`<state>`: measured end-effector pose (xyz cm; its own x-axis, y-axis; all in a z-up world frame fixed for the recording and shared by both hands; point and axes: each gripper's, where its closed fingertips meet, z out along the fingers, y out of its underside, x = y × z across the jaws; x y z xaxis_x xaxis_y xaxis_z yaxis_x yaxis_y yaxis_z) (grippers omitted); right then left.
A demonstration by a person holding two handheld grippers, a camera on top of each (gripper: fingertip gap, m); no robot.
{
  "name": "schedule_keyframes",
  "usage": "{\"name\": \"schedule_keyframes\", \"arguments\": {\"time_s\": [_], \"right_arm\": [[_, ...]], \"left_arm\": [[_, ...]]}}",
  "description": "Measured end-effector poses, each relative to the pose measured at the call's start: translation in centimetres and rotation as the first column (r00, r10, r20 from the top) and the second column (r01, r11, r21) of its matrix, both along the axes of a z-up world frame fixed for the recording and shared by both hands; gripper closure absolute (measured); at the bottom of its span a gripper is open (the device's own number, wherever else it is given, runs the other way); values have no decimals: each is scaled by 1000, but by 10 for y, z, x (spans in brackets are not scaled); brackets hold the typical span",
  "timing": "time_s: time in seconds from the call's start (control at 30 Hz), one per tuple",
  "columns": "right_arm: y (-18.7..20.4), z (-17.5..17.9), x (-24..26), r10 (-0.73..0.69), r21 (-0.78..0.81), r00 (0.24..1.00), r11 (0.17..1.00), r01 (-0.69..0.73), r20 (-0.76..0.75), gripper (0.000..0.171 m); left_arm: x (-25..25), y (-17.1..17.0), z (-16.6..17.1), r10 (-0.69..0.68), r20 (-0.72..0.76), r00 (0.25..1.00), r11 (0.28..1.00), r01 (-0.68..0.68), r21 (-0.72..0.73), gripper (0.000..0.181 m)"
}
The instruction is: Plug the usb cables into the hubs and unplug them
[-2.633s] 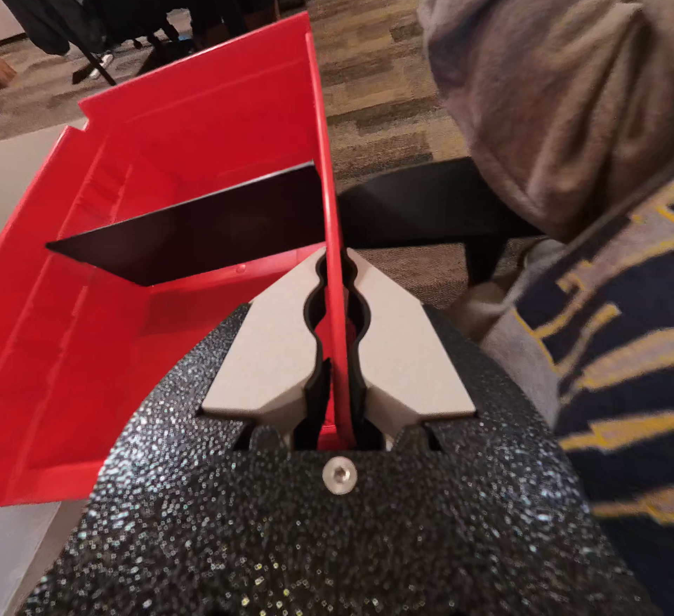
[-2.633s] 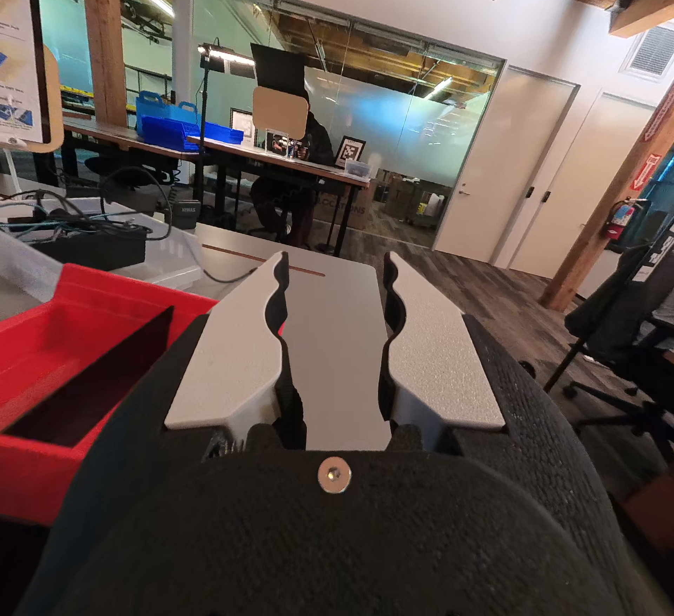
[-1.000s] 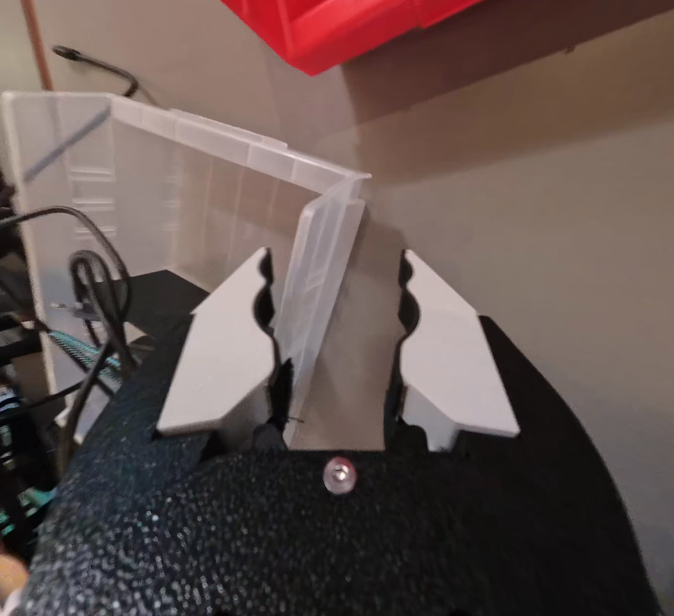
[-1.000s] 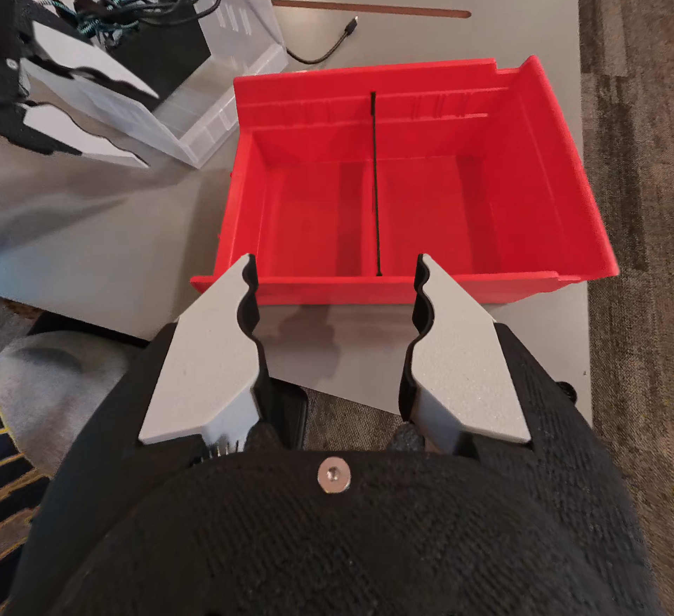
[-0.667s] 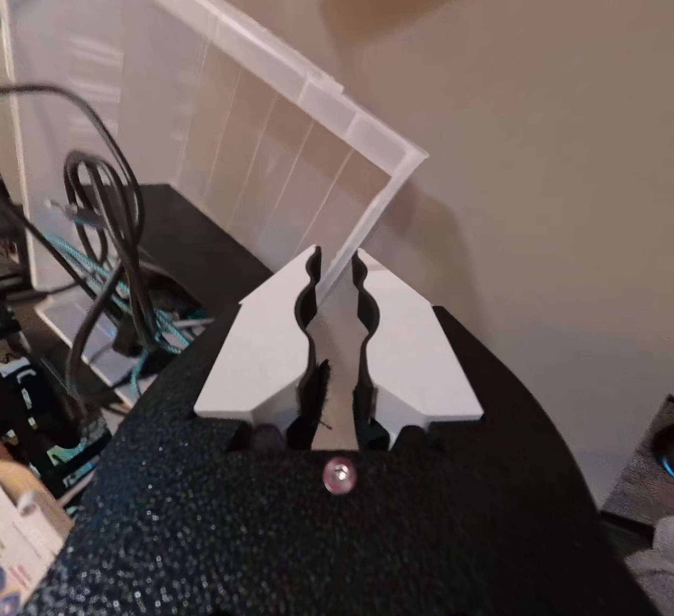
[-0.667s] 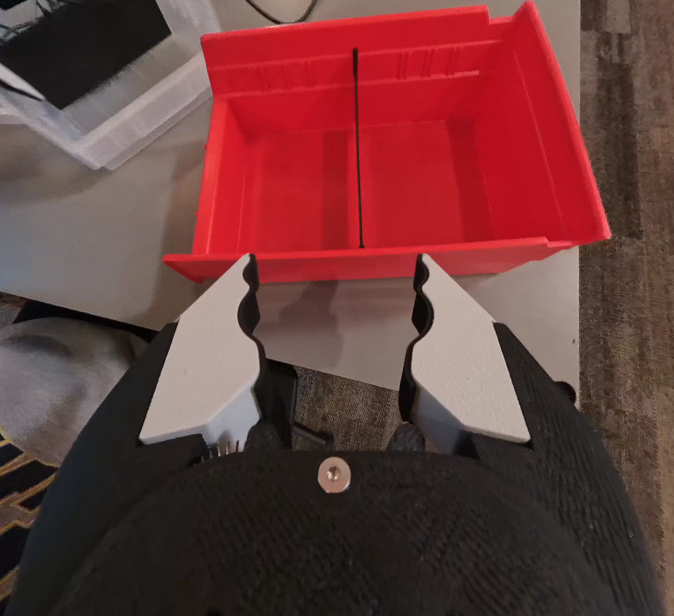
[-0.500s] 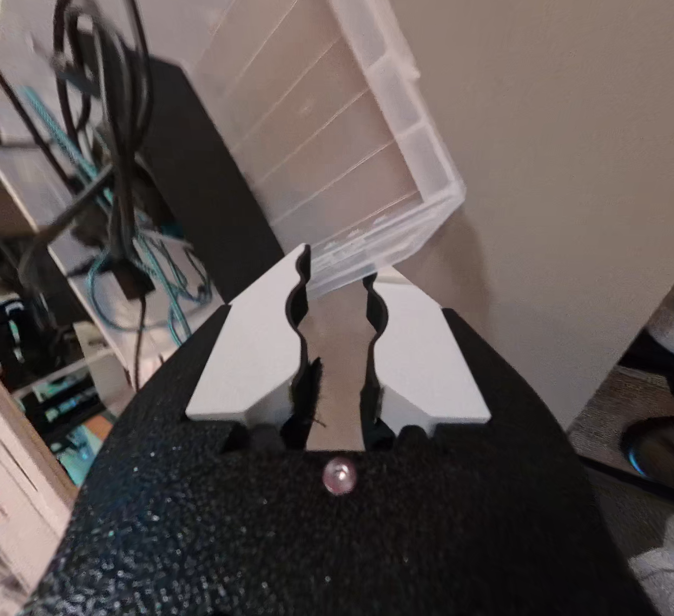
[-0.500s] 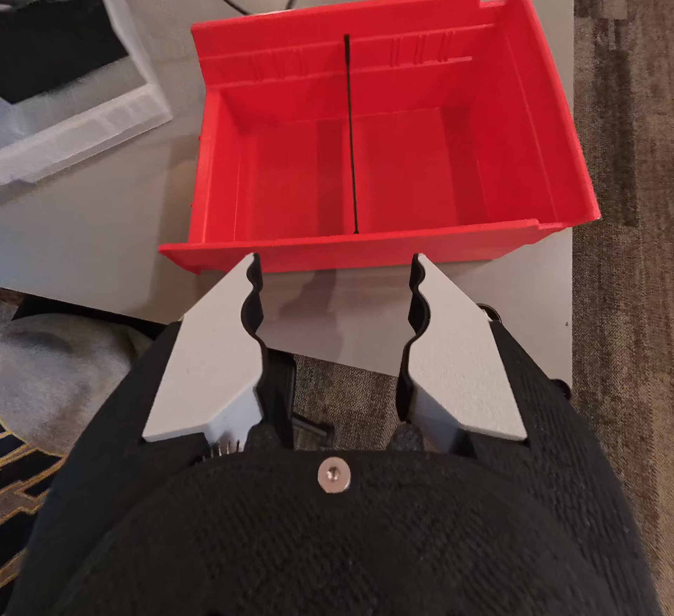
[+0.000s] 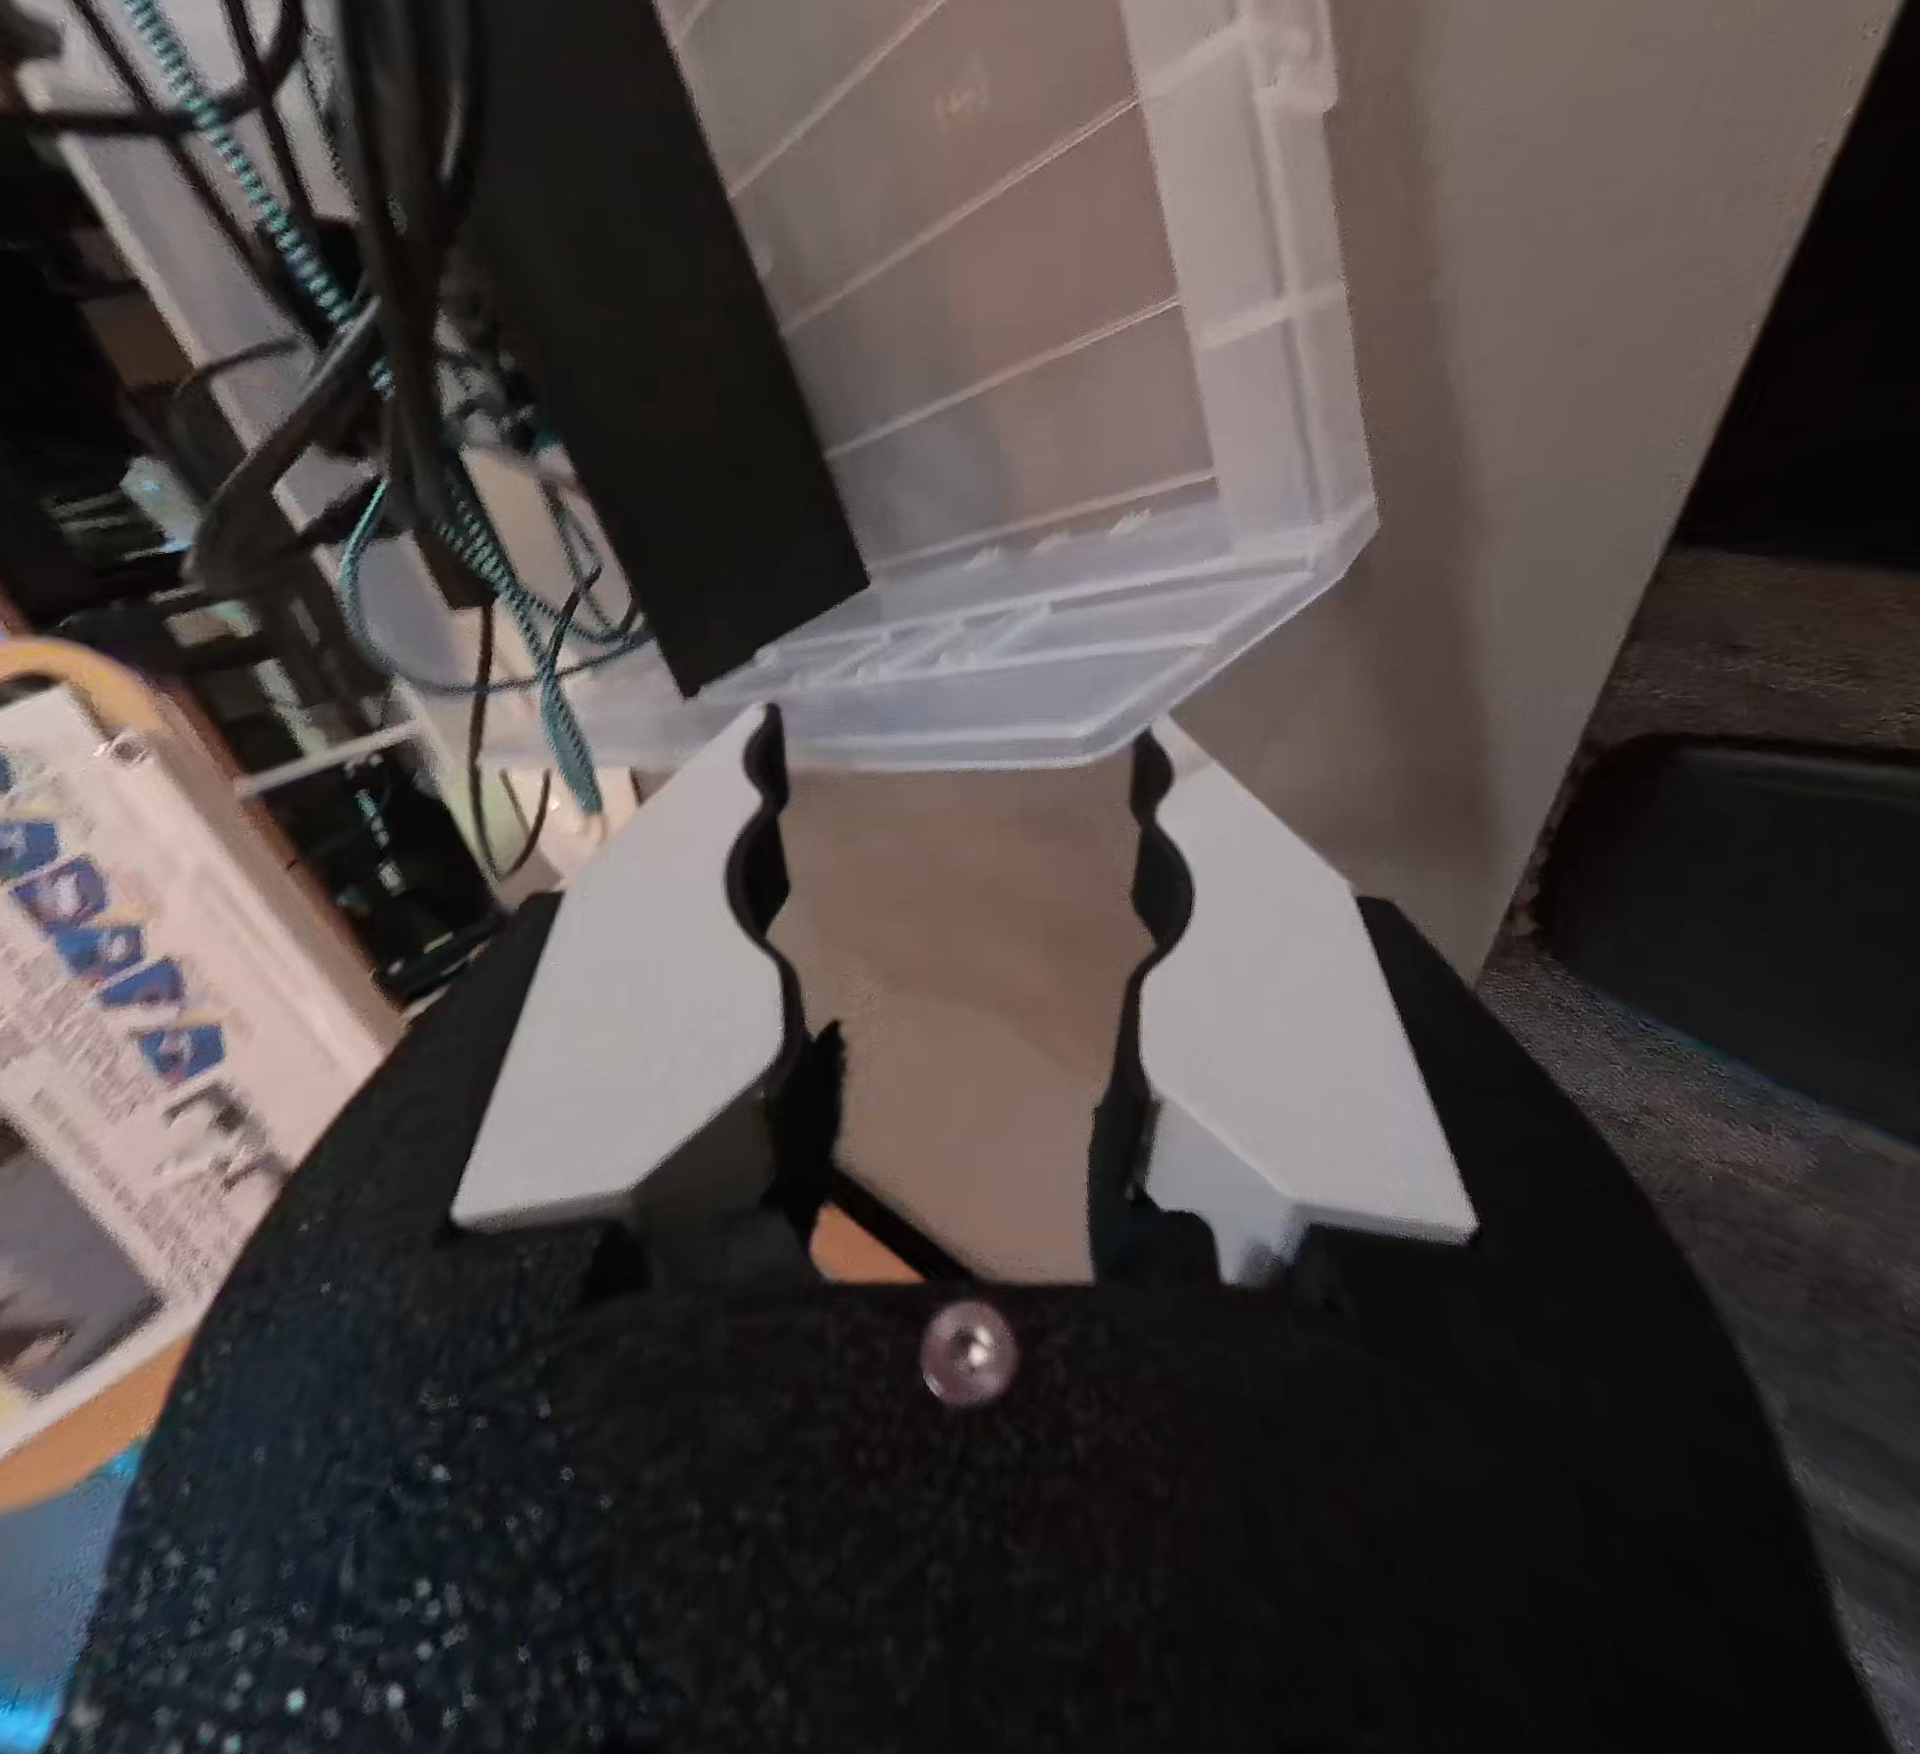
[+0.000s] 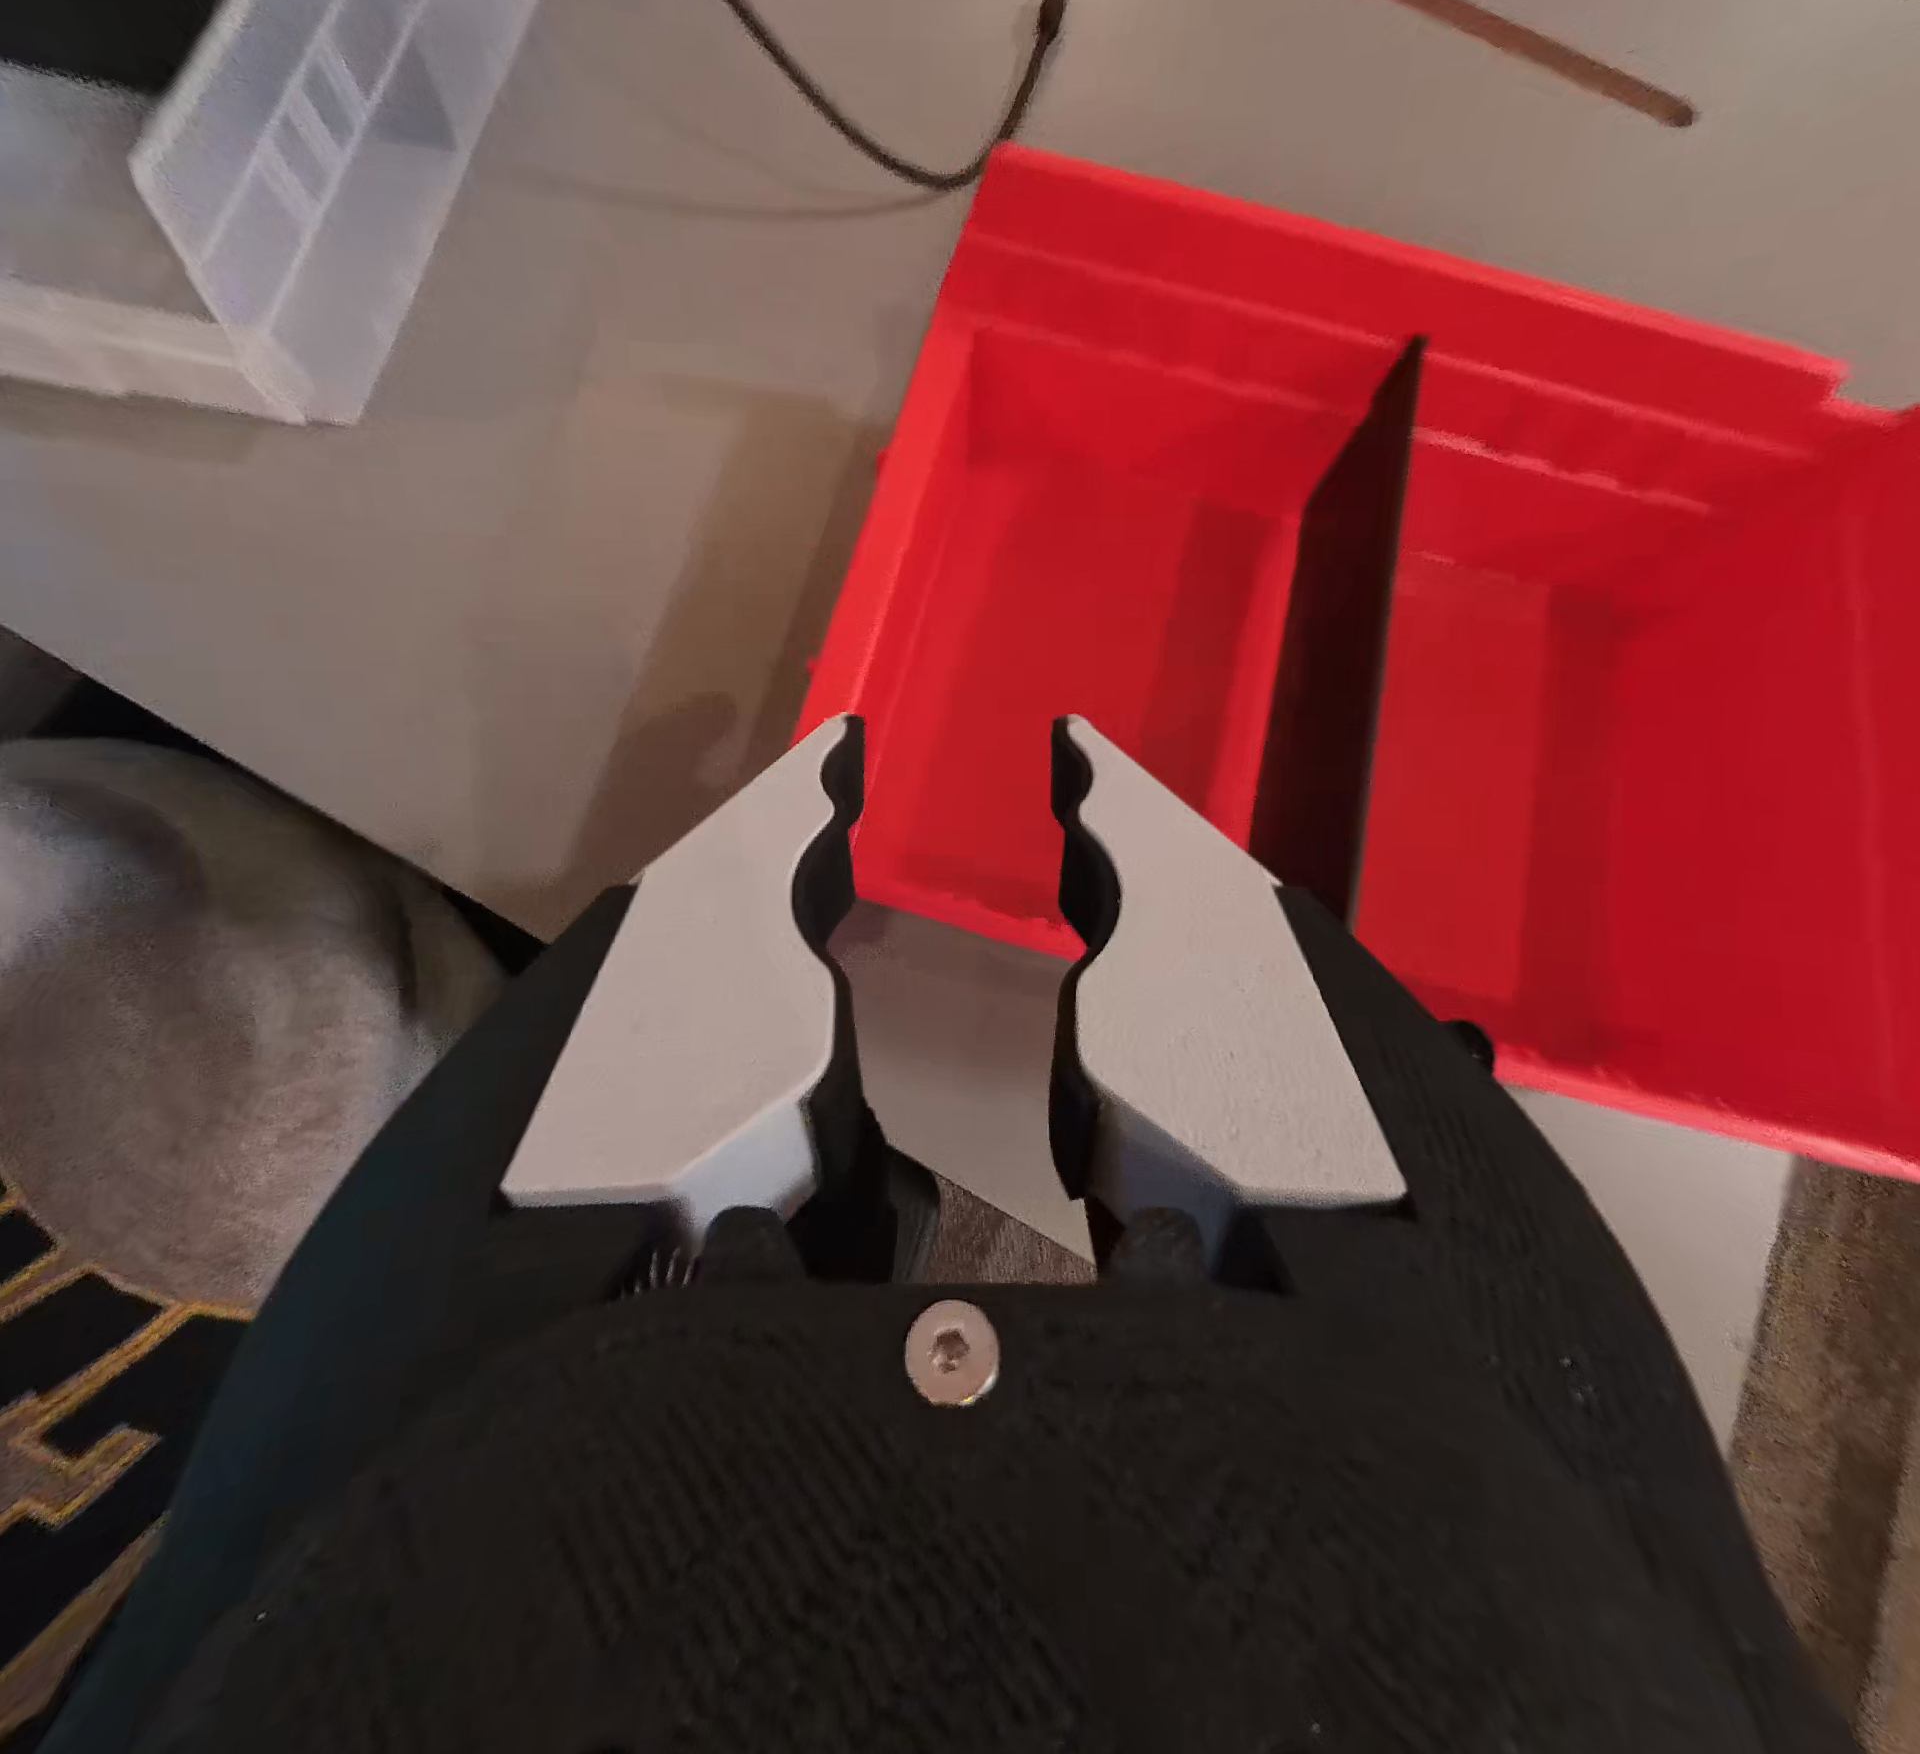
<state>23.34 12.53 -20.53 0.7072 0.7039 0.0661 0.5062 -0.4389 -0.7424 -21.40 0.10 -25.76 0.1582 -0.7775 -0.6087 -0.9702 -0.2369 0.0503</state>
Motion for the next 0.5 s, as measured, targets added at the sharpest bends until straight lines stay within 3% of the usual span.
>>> {"name": "schedule_keyframes", "arguments": {"time_s": [0.13, 0.27, 0.4, 0.5], "right_arm": [[0, -35, -9, 32, -107, 991, 994, -18, 133, 140], [-2, -49, -1, 19, -154, 976, 988, 14, 217, 151], [0, -51, 30, -72, -134, 953, 984, 116, 295, 163], [-3, -51, 64, -160, -156, 937, 964, 216, 310, 162]], "left_arm": [[-26, -24, 22, 130, 54, 990, 988, -134, 80, 113], [-40, -42, 39, 269, 228, 936, 933, -312, 181, 110], [-37, -46, 50, 342, 483, 806, 833, -498, 242, 104], [-30, -49, 53, 358, 673, 647, 762, -619, 191, 90]]}}
